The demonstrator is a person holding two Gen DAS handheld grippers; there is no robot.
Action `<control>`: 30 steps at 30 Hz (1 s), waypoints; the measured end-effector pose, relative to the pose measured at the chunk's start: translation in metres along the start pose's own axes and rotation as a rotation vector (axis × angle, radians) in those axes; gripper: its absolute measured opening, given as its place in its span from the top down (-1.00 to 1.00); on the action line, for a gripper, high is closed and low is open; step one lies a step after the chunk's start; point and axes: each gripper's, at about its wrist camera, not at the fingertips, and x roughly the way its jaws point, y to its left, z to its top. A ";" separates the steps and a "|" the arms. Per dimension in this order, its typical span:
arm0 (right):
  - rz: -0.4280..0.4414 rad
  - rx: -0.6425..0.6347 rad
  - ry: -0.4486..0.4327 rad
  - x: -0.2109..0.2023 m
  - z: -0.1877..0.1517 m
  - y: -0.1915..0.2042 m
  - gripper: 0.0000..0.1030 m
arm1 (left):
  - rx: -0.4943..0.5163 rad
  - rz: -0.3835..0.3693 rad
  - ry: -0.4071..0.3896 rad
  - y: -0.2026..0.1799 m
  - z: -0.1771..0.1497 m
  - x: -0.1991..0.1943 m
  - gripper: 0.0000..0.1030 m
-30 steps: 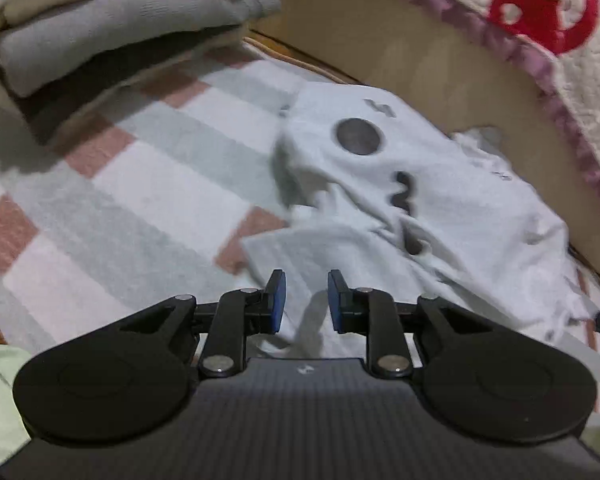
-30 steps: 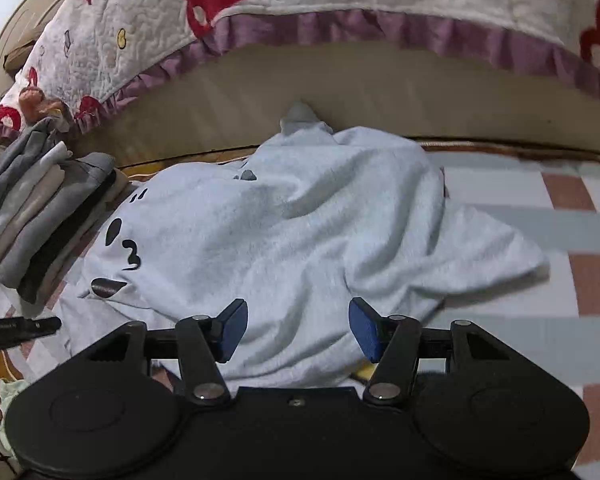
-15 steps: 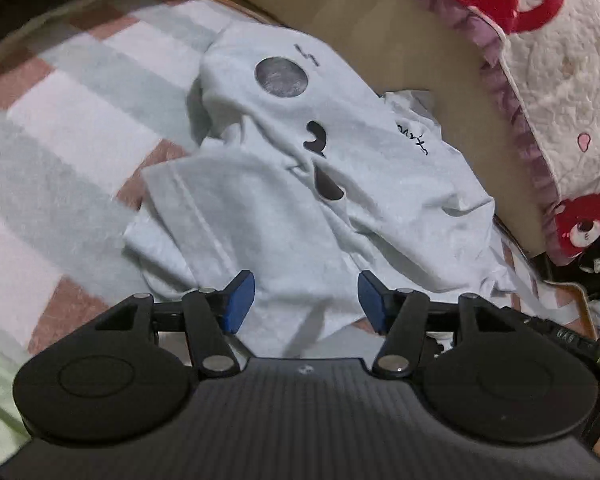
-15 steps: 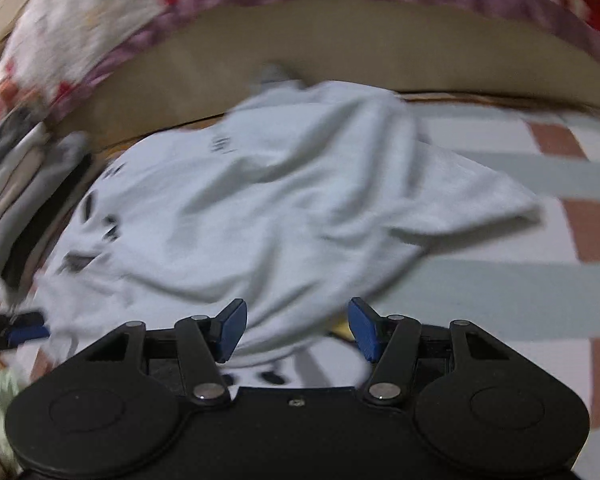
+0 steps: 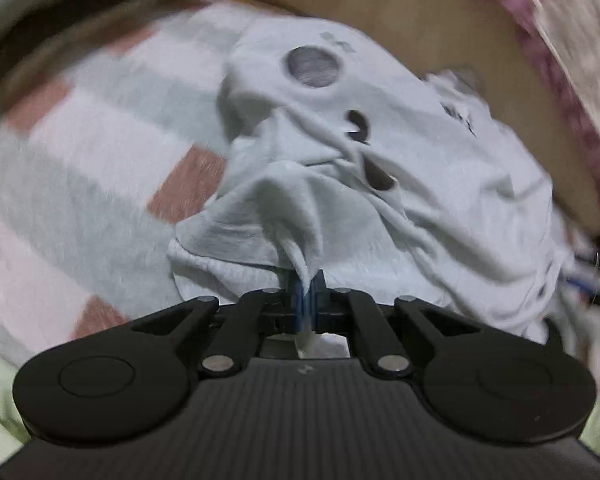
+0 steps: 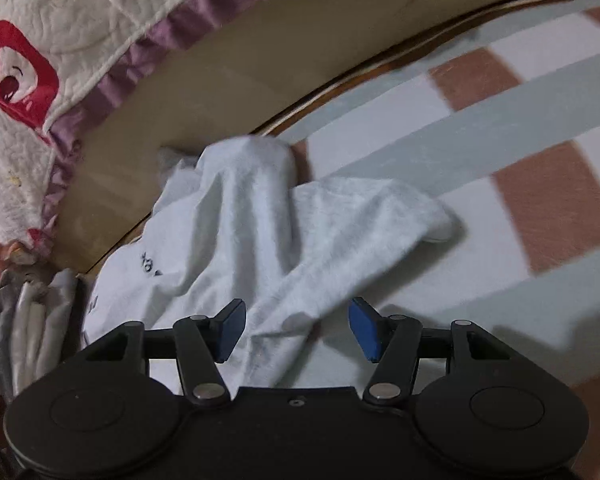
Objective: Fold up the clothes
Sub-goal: 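Lay the sweatshirt flat on the rug and open both grippers, then grasp a sweatshirt edge with the left gripper while the right gripper grasps another edge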
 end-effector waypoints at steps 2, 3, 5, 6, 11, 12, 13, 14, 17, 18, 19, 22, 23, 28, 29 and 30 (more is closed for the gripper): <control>-0.040 -0.024 0.021 0.012 0.004 0.002 -0.21 | 0.043 0.031 -0.029 -0.008 0.001 -0.008 0.95; -0.052 -0.045 0.014 0.016 0.005 0.004 -0.21 | 0.052 0.058 -0.039 -0.010 0.001 -0.010 0.95; -0.034 -0.043 -0.027 0.022 0.010 0.003 -0.21 | 0.054 0.127 -0.053 -0.010 0.002 -0.014 0.94; -0.023 -0.030 -0.046 0.025 0.013 0.000 -0.22 | 0.055 0.162 -0.060 -0.010 0.002 -0.016 0.94; -0.034 -0.103 -0.100 0.038 0.034 0.005 0.32 | -0.001 0.235 -0.060 -0.003 -0.001 -0.021 0.95; -0.057 -0.163 -0.098 0.039 0.035 0.012 0.60 | -0.034 0.214 -0.052 0.001 -0.004 -0.022 0.95; -0.078 -0.226 -0.098 0.039 0.036 0.020 0.91 | -0.048 0.202 -0.053 0.002 -0.006 -0.025 0.94; -0.085 -0.294 -0.111 0.034 0.034 0.029 0.91 | -0.052 0.194 -0.058 0.002 -0.008 -0.028 0.93; -0.089 -0.403 -0.188 -0.006 0.022 0.047 0.92 | -0.072 0.165 -0.062 0.002 -0.014 -0.038 0.85; -0.097 -0.426 -0.221 -0.023 0.018 0.051 0.92 | -0.081 0.154 -0.061 0.003 -0.016 -0.040 0.80; -0.114 -0.449 -0.256 -0.040 0.014 0.054 0.93 | -0.093 0.153 -0.058 0.003 -0.017 -0.040 0.66; -0.236 -0.483 -0.347 -0.087 0.002 0.044 0.95 | -0.134 0.182 -0.064 0.009 -0.017 -0.034 0.31; -0.259 -0.472 -0.348 -0.096 -0.001 0.035 0.96 | -0.146 0.185 -0.066 0.010 -0.017 -0.032 0.21; -0.314 -0.438 -0.233 -0.088 -0.022 -0.011 0.95 | -0.214 0.117 -0.039 0.017 -0.018 -0.019 -0.07; -0.311 -0.430 -0.217 -0.083 -0.024 -0.015 0.95 | -0.221 0.111 -0.032 0.018 -0.017 -0.014 -0.15; -0.311 -0.426 -0.210 -0.080 -0.026 -0.019 0.95 | -0.231 0.113 -0.025 0.018 -0.017 -0.010 -0.16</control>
